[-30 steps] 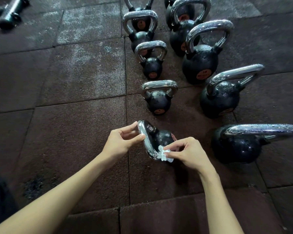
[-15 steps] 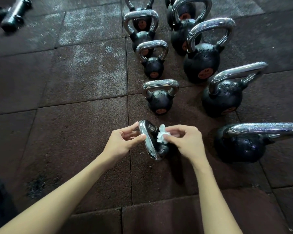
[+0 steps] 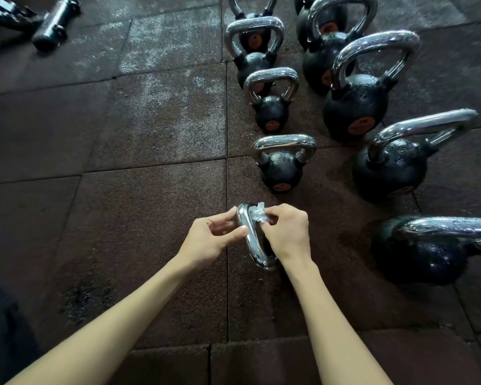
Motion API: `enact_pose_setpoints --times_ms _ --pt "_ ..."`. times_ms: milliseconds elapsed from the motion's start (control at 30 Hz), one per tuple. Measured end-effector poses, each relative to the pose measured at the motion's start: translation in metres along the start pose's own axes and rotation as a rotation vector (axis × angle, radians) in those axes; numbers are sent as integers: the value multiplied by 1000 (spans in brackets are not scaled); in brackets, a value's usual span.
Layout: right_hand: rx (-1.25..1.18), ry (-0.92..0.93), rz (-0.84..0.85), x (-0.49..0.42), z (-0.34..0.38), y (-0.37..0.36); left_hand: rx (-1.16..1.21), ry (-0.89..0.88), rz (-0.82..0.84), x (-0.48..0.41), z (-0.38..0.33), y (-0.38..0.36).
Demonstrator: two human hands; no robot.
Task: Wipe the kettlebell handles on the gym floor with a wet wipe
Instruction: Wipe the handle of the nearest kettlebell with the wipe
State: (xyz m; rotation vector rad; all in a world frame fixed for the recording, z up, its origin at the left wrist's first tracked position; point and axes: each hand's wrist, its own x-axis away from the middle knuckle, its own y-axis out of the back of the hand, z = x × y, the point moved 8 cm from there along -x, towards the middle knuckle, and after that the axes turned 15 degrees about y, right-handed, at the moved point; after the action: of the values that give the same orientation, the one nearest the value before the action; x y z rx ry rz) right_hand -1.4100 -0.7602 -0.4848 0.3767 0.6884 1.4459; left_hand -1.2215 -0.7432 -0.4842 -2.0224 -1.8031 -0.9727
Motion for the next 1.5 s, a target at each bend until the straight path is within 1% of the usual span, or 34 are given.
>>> enact_pose_setpoints --times_ms 100,167,333,433,600,633,767,833,933,1000,1033,1133,1167,1233,1333,1500 --pt "-64 37 -37 -3 10 2 -10 4 -1 -2 0 0" --pt "-105 15 -59 -1 6 3 -19 4 6 -4 -1 -1" --pt "-84 5 -7 -5 -1 -2 -29 -2 0 -6 -1 2" --pt "-167 -18 77 -8 3 -5 -34 -26 -21 -6 -4 4" --pt "-336 -63 338 1 -6 -1 -52 -46 0 -1 -6 0" --pt "-337 -53 353 0 -6 1 -49 -48 -4 0 -6 -2" --pt "-341 -62 252 -15 -5 9 -55 -68 -21 1 -9 -10" --pt "-329 -59 316 -16 -6 9 -79 -75 -26 0 -9 -10" --pt "-363 -28 525 -5 -5 6 -89 -71 -36 -3 -10 -6" --pt "-360 -3 609 3 -5 2 -93 -70 -43 -4 -9 -3" --pt "-357 11 604 4 -5 0 -87 -69 -50 -4 -9 -2" --pt "-365 28 496 -4 -1 0 -81 -68 -58 -3 -10 -1" --pt "-360 38 493 -7 1 1 -78 -68 -60 -3 -11 -2" --pt "-355 58 575 -6 2 1 -77 -70 -64 -3 -12 -3" --pt "-388 35 705 0 -8 2 -91 -71 -54 -2 -13 -4" --pt "-369 59 810 -5 -3 -2 -82 -92 -43 1 -15 -7"
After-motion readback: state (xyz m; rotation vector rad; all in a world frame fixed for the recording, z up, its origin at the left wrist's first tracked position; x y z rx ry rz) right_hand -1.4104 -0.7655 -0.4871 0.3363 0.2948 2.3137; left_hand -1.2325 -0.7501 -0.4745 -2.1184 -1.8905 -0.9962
